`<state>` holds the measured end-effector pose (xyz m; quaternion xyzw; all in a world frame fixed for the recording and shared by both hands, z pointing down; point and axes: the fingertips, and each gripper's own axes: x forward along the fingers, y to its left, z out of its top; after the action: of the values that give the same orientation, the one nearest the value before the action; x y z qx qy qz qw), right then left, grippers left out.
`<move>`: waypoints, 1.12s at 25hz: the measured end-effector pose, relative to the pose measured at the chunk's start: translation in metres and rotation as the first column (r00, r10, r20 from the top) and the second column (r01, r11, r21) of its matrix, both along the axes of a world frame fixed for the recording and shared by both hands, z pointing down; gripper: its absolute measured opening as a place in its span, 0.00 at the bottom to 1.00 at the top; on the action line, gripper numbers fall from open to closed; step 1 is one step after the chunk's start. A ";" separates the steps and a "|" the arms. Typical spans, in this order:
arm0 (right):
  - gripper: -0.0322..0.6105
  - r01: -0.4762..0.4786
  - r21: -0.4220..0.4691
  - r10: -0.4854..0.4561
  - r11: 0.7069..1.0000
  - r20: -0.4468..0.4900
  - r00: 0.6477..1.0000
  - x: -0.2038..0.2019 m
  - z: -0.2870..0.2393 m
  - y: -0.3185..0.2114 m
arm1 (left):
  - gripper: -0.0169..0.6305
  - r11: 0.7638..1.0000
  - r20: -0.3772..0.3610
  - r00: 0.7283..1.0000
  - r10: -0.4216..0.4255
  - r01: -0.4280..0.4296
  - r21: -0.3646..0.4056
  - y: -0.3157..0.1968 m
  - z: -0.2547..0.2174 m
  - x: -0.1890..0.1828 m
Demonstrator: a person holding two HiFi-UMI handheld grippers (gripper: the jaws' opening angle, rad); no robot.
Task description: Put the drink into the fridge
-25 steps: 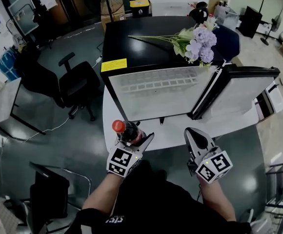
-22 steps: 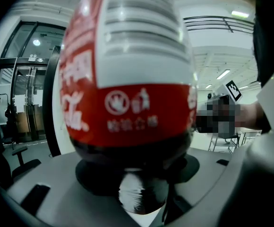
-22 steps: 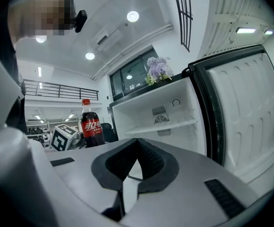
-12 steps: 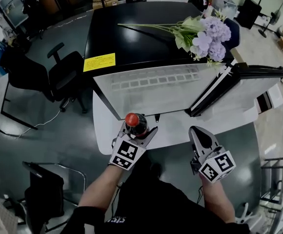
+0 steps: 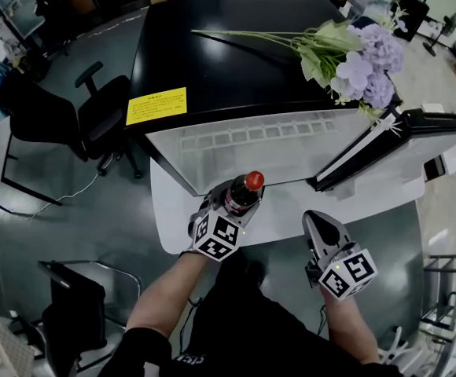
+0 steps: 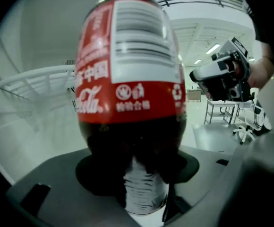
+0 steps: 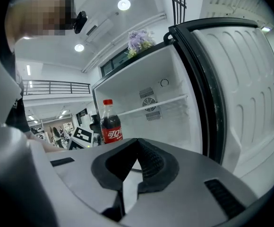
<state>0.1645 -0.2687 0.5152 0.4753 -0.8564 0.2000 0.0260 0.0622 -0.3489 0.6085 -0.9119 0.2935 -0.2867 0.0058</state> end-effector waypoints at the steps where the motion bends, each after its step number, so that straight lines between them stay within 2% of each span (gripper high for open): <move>1: 0.07 -0.003 -0.005 0.003 1.000 0.002 1.000 0.000 0.002 -0.001 | 0.45 1.000 0.022 1.000 0.007 -0.008 0.006 -0.003 0.005 0.000; 6: 0.07 -0.021 -0.030 0.021 0.999 0.004 1.000 0.005 0.011 -0.004 | 0.45 0.999 0.124 0.992 0.021 -0.027 0.044 -0.025 0.032 0.001; 10: 0.07 -0.043 -0.056 0.044 0.997 0.005 0.999 0.012 0.021 -0.004 | 0.45 0.999 0.185 0.982 0.026 -0.031 0.026 -0.042 0.061 0.005; 19: 0.07 -0.083 -0.082 0.084 0.993 0.007 0.996 0.031 0.033 -0.002 | 0.45 0.997 0.242 0.969 0.048 -0.061 0.046 -0.061 0.076 0.018; 28: 0.07 -0.082 -0.073 0.084 0.994 0.021 0.996 0.034 0.030 -0.001 | 0.45 0.995 0.363 0.929 0.072 -0.094 0.043 -0.065 0.086 0.014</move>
<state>0.1981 -0.2694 0.5454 0.5069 -0.8284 0.2372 0.0245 0.0760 -0.4142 0.6946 -0.8549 0.2570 -0.4398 0.0986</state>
